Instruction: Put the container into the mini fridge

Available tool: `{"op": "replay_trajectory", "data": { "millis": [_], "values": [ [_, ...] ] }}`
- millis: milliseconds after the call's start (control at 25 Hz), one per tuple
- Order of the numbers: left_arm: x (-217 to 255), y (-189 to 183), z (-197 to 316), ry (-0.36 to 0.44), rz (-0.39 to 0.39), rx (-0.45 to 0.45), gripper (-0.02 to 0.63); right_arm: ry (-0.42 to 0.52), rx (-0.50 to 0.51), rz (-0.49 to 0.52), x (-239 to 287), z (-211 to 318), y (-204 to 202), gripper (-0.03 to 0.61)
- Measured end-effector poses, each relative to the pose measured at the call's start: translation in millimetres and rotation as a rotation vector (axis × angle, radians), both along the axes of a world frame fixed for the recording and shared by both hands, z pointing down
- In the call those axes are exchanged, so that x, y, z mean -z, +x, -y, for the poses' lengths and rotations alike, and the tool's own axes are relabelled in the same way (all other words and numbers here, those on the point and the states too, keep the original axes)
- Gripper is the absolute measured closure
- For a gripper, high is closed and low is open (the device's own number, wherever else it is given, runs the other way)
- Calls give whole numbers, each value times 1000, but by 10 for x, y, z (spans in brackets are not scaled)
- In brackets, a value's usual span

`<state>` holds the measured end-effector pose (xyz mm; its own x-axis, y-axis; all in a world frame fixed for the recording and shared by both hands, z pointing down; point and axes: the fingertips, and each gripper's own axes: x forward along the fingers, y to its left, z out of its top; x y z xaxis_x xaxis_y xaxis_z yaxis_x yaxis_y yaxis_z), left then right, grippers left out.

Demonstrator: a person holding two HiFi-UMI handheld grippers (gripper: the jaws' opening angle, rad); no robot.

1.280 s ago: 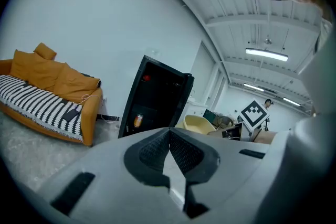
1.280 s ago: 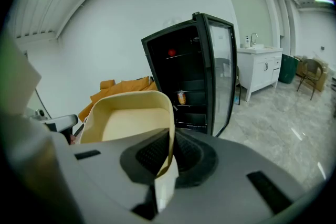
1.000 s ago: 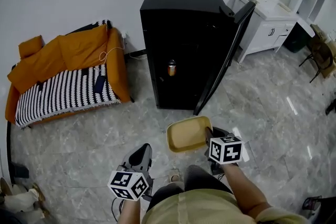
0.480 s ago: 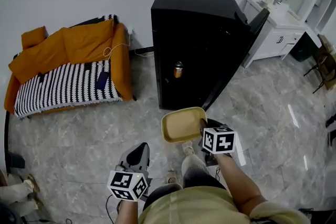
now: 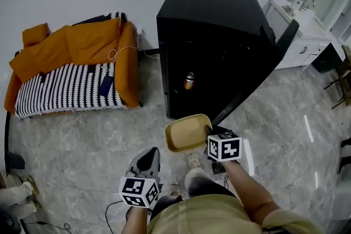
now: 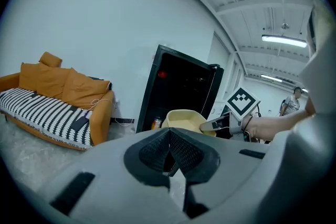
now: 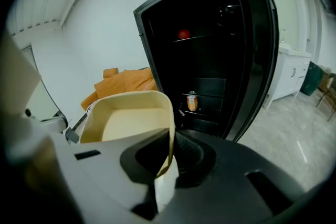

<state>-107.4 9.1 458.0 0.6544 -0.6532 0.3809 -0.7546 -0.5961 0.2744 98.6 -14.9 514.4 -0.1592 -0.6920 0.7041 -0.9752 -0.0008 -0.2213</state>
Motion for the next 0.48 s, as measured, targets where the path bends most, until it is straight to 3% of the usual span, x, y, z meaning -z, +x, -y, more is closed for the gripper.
{"op": "replay_trajectory", "data": {
  "millis": [480],
  "values": [
    [-169, 579, 553, -2, 47, 19, 592, -68, 4, 9, -277, 685, 446, 549]
  ]
}}
